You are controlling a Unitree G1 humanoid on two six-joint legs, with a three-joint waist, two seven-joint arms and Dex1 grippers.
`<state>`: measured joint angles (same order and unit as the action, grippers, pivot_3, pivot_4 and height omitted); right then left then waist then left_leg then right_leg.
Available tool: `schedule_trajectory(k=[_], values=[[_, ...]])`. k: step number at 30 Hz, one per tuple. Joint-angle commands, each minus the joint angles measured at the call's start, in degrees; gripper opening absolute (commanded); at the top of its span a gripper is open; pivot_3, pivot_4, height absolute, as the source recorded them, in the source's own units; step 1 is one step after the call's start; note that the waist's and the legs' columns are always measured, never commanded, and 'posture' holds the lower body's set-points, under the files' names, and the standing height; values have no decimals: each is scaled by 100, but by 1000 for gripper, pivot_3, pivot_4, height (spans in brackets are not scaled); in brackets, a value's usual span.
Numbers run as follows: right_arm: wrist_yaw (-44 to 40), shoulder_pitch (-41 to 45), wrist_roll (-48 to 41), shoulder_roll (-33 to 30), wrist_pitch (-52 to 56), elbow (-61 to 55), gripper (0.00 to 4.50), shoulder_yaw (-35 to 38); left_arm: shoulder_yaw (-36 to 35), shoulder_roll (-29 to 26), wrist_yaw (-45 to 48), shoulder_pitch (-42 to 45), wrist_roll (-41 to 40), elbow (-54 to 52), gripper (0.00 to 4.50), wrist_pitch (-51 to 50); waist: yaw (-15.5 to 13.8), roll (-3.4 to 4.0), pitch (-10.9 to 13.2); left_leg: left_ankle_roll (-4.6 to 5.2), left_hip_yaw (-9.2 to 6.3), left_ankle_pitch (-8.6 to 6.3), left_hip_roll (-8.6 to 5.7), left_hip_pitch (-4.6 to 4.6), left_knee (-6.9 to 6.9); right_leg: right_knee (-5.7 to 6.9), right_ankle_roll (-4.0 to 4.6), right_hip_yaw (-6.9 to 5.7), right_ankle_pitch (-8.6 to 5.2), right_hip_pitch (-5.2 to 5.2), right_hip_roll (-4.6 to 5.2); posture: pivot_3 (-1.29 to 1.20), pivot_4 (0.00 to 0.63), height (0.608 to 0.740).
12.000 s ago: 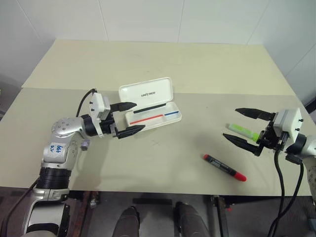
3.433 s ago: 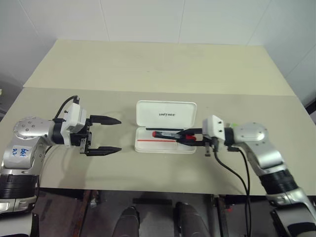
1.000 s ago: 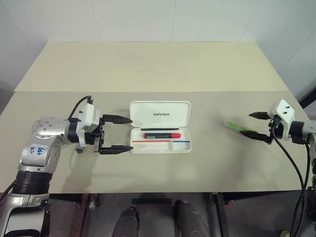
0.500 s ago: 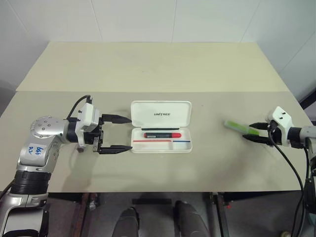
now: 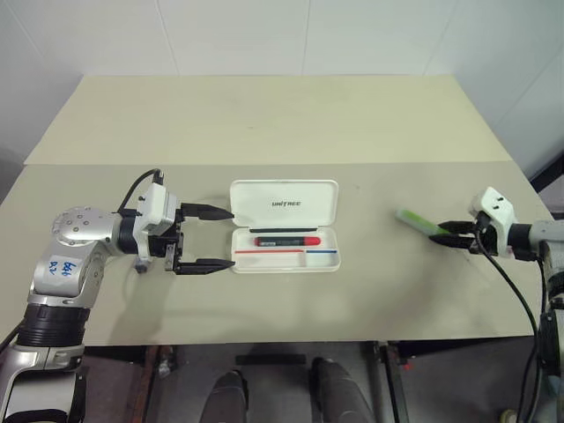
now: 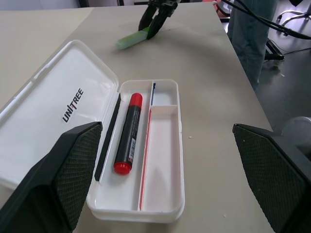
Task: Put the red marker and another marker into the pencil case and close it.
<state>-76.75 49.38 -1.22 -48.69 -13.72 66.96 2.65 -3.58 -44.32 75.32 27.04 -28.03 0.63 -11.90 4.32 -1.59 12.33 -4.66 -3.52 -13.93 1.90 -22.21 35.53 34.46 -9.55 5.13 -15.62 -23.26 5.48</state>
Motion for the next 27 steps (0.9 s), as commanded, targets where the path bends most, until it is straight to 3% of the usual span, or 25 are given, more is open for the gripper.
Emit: schedule_trajectory(k=[1, 6, 11, 14, 19, 27], values=[[-411, 212, -392, 89, -55, -765, 1085, 162, -123, -97, 64, 139, -9, -40, 4500, 97, 52, 1, 0, 0, 0, 0, 0, 0, 1, 2, -2, 0, 1, 0, 0, 0, 150, 740], [-813, -510, -1189, 394, 934, -3407, 1085, 31, -316, -215, 134, -192, -128, -249, 4500, 94, 49, 3, 1, -1, -4, 0, 1, -1, -5, 13, -3, 0, 0, -6, -1, 0, 150, 740], [-407, -1432, -1749, 650, 2354, -5888, 1085, -292, -548, -404, 204, -585, -179, -366, 4500, 64, 8, 3, 1, -2, -5, -2, 1, -11, -6, 30, -1, 0, -8, -19, 0, 0, 150, 740], [-27, -1710, -1777, 980, 3052, -6749, 1085, -745, -665, -504, 214, -815, -69, -202, 4500, 169, -3, -1, -1, -2, -5, -2, 0, -11, 4, 31, 2, 0, -9, -19, 1, 0, 150, 740], [549, -1634, -1498, 1687, 3169, -6984, 1085, -1327, -739, -513, 217, -966, -12, -24, 4500, 368, 8, -3, -1, -2, -4, 1, 1, -3, 7, 34, 16, -1, -10, -18, -1, 0, 150, 740], [980, -1079, -1004, 2375, 3012, -6404, 1085, -1941, -704, -486, 114, -951, -18, -83, 4500, 374, -10, -5, -3, -1, -7, 2, 1, -4, 6, 43, 15, -3, -8, -20, -1, 0, 150, 740]])
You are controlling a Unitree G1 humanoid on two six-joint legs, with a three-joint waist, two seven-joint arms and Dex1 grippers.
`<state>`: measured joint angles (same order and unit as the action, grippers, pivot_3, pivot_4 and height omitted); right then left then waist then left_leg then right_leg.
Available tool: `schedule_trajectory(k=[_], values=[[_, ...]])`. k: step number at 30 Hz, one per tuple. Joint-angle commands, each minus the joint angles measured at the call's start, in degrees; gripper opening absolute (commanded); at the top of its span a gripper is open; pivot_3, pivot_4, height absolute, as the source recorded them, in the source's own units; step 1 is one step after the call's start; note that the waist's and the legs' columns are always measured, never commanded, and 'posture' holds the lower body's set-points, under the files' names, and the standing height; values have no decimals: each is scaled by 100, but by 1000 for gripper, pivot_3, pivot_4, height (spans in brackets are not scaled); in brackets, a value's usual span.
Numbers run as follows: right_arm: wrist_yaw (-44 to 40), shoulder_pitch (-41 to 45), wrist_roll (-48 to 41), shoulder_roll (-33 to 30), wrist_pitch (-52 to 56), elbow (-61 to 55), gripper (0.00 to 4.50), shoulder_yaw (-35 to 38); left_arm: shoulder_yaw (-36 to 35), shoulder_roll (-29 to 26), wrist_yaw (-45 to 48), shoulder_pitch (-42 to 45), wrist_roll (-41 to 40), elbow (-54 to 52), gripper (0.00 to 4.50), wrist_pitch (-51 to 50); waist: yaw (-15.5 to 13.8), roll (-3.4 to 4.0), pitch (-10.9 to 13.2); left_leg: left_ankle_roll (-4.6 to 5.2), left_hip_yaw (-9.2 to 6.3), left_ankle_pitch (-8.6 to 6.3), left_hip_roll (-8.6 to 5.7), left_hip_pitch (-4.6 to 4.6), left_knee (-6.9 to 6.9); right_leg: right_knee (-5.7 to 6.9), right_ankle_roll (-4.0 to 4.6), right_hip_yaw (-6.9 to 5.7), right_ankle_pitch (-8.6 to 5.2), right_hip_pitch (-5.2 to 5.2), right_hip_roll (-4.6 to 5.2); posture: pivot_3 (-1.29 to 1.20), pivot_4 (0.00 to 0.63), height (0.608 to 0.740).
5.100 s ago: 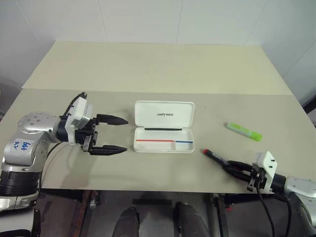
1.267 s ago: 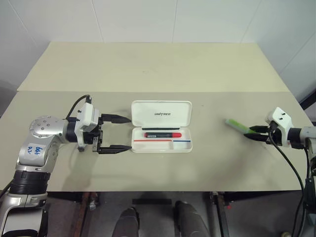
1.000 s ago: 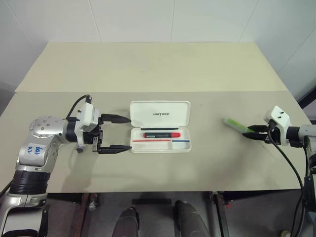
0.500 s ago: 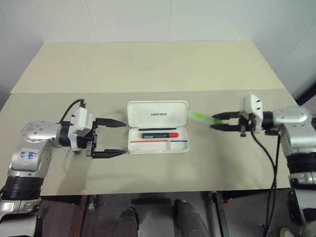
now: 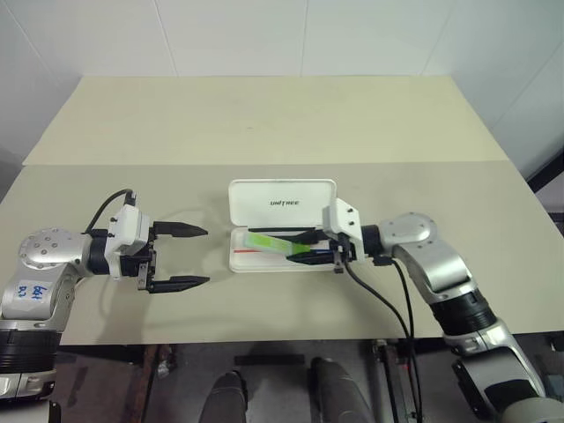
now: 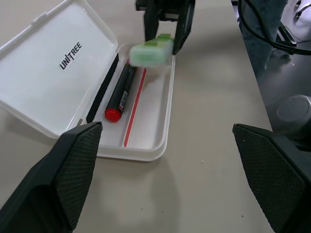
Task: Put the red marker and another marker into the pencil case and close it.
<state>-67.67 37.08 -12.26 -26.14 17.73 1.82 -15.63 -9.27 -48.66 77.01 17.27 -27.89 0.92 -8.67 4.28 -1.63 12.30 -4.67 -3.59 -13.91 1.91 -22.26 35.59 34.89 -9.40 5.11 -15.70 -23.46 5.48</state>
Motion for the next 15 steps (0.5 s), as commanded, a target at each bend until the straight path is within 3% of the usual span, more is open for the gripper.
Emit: schedule_trajectory(k=[1, 15], values=[[20, 195, 159, 159, -180, 191, 1085, -212, -132, -49, -64, 31, -39, -121, 4500, 44, -9, 0, 0, 0, 0, -1, 0, -1, -2, -1, 0, 0, 0, -1, 0, 0, 150, 740], [-405, 352, 539, 205, -615, 810, 1085, -708, -191, -67, -237, -145, -107, -368, 4500, -68, 26, -3, -2, 1, 0, -3, 0, -1, -10, -3, -1, -1, -1, -4, -1, 0, 150, 740]])
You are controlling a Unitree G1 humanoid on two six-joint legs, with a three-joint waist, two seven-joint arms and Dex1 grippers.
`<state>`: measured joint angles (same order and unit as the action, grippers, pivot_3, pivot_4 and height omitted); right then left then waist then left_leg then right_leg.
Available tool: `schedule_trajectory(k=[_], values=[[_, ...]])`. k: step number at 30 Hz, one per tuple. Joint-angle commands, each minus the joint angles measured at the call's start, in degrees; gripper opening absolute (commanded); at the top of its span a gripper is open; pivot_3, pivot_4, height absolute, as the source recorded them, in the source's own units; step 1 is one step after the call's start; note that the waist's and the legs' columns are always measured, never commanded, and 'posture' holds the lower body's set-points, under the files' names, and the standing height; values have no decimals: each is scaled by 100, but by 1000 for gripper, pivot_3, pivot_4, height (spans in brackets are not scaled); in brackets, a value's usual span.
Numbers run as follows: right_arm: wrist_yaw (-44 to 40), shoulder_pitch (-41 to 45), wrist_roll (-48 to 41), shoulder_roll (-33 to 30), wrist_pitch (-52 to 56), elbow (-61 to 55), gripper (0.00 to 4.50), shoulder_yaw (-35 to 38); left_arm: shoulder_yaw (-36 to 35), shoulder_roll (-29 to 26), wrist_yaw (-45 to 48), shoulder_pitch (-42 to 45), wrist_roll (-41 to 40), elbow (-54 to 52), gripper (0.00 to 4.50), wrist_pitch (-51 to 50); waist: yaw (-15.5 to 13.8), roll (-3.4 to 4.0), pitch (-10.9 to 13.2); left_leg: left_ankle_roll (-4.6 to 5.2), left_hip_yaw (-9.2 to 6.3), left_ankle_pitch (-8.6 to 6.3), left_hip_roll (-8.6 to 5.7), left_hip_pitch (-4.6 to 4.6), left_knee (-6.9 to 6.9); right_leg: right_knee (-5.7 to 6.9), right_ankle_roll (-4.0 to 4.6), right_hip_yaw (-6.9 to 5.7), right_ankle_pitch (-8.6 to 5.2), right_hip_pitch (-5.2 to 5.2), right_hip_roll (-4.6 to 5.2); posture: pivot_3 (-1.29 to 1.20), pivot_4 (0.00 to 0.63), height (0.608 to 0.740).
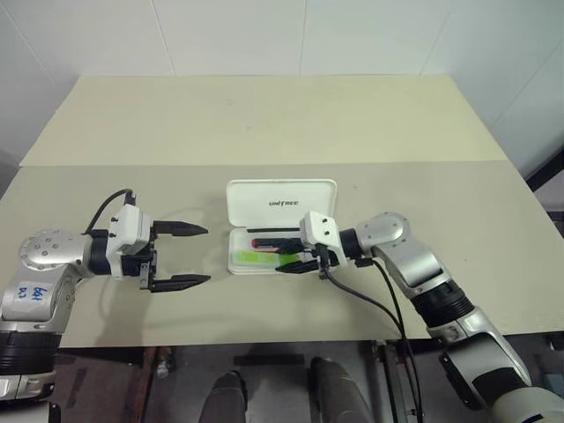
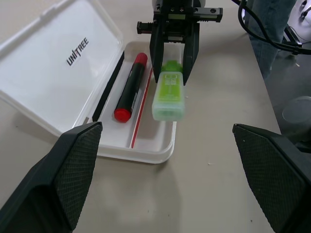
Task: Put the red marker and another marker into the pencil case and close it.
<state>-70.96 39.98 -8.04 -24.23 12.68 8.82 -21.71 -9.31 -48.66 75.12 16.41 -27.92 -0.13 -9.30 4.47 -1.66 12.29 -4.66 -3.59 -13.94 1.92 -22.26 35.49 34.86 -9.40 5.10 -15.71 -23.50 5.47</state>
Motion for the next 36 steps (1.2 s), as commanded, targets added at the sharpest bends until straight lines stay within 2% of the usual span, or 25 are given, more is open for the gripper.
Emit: schedule_trajectory(k=[1, 21, 22, 29, 30, 36], values=[[-88, 81, 148, 12, -152, 158, 1085, -120, -192, -67, -59, -73, -108, -283, 4500, -11, 12, 0, 0, 0, 0, 0, 0, 1, 0, 1, 0, 0, 0, 0, 0, 0, 150, 740], [-34, 483, 479, 176, -53, 582, 1085, -120, -116, 1, -127, 16, -61, -326, 4500, -27, 26, -2, -1, -1, 0, 2, 0, 4, 1, 8, 2, 0, 0, 0, 0, 0, 150, 740], [72, 495, 533, 200, -104, 633, 1840, -105, -113, 5, -128, 24, -60, -321, 4500, -27, 25, -2, -1, -1, 0, 2, 0, 4, 1, 9, 2, 0, 0, 0, 0, 0, 150, 740], [79, 607, 405, 289, -137, 514, 4318, 27, -105, 11, -123, 42, -52, -301, 4500, -28, 25, -2, -1, -1, -1, 1, 0, 3, -1, 5, 2, 0, 0, -1, 0, 0, 150, 740], [67, 640, 362, 302, -110, 471, 4439, 61, -104, 11, -120, 47, -51, -293, 4500, -26, 25, -2, -1, -1, -1, 1, 0, 2, -1, 4, 2, 0, 0, -1, 0, 0, 150, 740], [-190, 752, -402, 327, 193, -157, 4439, 491, -135, -4, -128, 11, -55, -314, 4500, -30, 22, -2, -1, -1, -1, 1, 1, -1, -14, 0, 2, 0, -1, -8, 0, 0, 150, 740]])
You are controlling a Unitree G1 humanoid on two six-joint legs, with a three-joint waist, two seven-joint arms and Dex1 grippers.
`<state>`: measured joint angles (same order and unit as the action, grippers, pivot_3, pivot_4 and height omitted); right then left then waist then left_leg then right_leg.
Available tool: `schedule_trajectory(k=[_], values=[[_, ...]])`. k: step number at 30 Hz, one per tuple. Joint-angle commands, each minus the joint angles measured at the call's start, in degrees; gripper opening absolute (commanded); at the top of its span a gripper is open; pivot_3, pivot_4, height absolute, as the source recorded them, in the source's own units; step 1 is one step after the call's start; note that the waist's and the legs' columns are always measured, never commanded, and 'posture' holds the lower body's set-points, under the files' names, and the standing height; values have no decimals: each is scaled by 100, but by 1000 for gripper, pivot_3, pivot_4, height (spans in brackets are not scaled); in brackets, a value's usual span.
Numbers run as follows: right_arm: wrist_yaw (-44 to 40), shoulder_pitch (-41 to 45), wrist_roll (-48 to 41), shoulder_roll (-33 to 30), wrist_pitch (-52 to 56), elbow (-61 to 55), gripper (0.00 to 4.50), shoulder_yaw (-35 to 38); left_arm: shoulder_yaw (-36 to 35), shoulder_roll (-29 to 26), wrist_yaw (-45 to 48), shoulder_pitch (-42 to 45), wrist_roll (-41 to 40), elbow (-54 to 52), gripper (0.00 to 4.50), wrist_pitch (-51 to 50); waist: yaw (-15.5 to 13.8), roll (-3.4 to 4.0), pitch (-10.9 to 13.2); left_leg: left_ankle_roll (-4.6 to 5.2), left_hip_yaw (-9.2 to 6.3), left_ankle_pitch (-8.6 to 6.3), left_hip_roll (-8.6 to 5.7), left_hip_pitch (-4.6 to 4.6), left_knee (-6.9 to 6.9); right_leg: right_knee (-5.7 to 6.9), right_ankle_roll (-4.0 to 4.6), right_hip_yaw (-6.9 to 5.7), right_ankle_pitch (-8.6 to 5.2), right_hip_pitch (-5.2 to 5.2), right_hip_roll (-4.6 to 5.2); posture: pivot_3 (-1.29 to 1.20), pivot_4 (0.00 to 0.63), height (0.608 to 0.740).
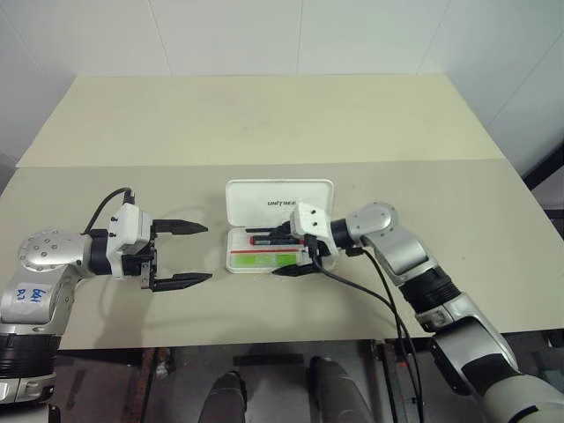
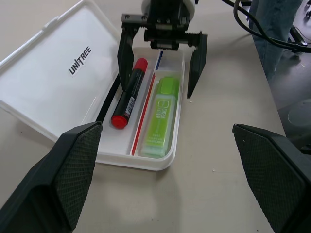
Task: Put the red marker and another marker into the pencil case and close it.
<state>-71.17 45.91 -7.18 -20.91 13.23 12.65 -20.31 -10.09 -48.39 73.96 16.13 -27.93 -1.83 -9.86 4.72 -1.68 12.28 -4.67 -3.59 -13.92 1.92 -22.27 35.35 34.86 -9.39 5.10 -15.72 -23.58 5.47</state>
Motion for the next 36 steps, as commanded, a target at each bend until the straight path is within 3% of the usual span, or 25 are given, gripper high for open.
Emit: schedule_trajectory(k=[1, 9, 14, 20, 23, 28, 36], values=[[-213, 152, -613, -26, 237, -669, 4439, 408, -73, -35, -16, 22, -56, -146, 4500, 28, -8, 0, 0, 0, 0, 0, 0, 0, -2, 0, 0, 0, 0, 0, 0, 0, 150, 740], [-359, -761, -1658, -679, 589, -2183, 4439, 1151, -729, 238, -925, -641, -299, -765, 4500, -235, -52, 0, 0, 0, 0, -3, 1, -6, -20, -26, -2, -2, -3, 0, 2, 0, 150, 740], [195, -1547, -2580, -1355, 1193, -3072, 4439, 2460, -1677, 1237, -2907, -1426, -97, -1655, 4500, -298, -151, -3, 0, 0, 3, -7, 1, -7, -19, -39, -2, -1, -2, 2, 5, 0, 150, 740], [375, -2006, -2440, -2021, 942, -2873, 4439, 3107, -2340, 2146, -4656, -2171, 366, -1935, 4500, -387, -170, -9, -4, 0, 6, -3, 3, 8, -13, -55, 5, -2, -2, 17, 2, 0, 150, 740], [455, -2091, -2481, -2140, 879, -2907, 4439, 3160, -2331, 2401, -5054, -2419, 535, -1933, 4500, -381, -168, -12, -4, 6, 22, 0, 3, 4, -9, -91, 84, 5, -26, 25, 6, 0, 150, 740], [537, -2092, -2515, -2201, 837, -3024, 4439, 3073, -1987, 2784, -5562, -2583, 769, -1751, 4500, -516, -189, -18, -8, 8, 24, 2, 2, 3, 7, -92, 89, 7, -21, 28, 6, 0, 150, 740], [677, -2041, -2585, -2203, 892, -3177, 4439, 3002, -1455, 2924, -5713, -2363, 883, -1291, 4500, -602, -265, -20, -9, 8, 24, 1, 3, 0, 14, -94, 90, 7, -20, 29, 5, 0, 150, 740]])
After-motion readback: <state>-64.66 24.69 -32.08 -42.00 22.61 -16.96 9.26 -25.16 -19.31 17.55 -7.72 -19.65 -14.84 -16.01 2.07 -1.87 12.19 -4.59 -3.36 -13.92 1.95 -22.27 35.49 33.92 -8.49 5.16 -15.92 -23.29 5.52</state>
